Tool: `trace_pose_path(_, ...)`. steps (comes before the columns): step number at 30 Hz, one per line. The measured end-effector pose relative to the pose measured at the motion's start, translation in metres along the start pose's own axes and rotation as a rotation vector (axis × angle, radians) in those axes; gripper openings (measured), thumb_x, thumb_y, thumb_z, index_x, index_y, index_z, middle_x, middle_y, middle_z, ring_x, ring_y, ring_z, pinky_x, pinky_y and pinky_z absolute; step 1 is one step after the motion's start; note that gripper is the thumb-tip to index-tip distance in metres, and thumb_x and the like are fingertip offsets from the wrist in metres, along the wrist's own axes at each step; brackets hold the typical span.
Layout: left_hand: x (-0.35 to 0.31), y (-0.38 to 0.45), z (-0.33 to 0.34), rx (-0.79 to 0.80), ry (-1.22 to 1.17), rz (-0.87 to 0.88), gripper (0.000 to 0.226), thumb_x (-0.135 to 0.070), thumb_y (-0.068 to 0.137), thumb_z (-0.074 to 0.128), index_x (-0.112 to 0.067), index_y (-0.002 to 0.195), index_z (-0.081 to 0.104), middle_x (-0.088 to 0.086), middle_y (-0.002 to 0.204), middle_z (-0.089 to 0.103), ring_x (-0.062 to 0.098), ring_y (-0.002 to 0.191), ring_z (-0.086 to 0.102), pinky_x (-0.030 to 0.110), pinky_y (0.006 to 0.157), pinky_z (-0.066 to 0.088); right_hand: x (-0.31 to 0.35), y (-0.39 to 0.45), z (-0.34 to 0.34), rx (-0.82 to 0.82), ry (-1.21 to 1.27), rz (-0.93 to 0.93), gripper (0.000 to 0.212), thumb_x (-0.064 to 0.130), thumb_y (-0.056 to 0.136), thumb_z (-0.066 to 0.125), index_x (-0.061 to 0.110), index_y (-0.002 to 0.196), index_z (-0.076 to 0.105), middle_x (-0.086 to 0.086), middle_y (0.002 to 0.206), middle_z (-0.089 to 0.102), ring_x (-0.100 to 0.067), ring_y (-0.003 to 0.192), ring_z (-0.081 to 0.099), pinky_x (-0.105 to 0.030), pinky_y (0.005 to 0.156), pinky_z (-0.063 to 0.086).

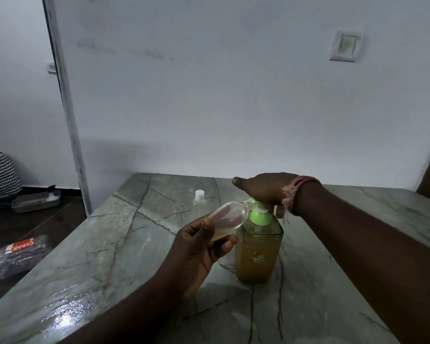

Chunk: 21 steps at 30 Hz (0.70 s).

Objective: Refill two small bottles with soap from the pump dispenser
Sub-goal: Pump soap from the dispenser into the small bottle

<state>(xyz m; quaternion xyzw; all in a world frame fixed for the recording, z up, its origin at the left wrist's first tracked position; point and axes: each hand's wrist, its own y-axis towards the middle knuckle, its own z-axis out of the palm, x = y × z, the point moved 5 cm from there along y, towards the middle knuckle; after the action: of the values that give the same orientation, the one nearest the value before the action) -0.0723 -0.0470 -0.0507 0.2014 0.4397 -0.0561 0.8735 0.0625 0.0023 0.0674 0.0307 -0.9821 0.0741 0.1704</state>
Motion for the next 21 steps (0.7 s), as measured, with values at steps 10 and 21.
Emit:
trace_pose_path(10, 0.001, 0.001, 0.000, 0.002, 0.032, -0.003, 0.074, -0.051, 0.060, 0.089, -0.015, 0.122, 0.071, 0.017, 0.125, 0.068, 0.018, 0.085, 0.068, 0.024, 0.076, 0.058, -0.004, 0.000, 0.008, -0.012, 0.075, -0.073, 0.057, 0.048, 0.105, 0.022, 0.016, 0.151, 0.033, -0.012, 0.155, 0.033, -0.029, 0.137, 0.038, -0.031, 0.104, 0.032)
trace_pose_path(21, 0.001, 0.002, -0.001, -0.006, 0.040, -0.009, 0.078, -0.050, 0.055, 0.092, -0.013, 0.120, 0.071, 0.018, 0.122, 0.069, 0.018, 0.080, 0.068, 0.023, 0.072, 0.059, -0.009, 0.009, 0.010, 0.021, 0.122, -0.025, 0.052, 0.034, 0.109, 0.017, 0.005, 0.150, 0.031, -0.015, 0.155, 0.032, -0.028, 0.140, 0.034, -0.030, 0.107, 0.031)
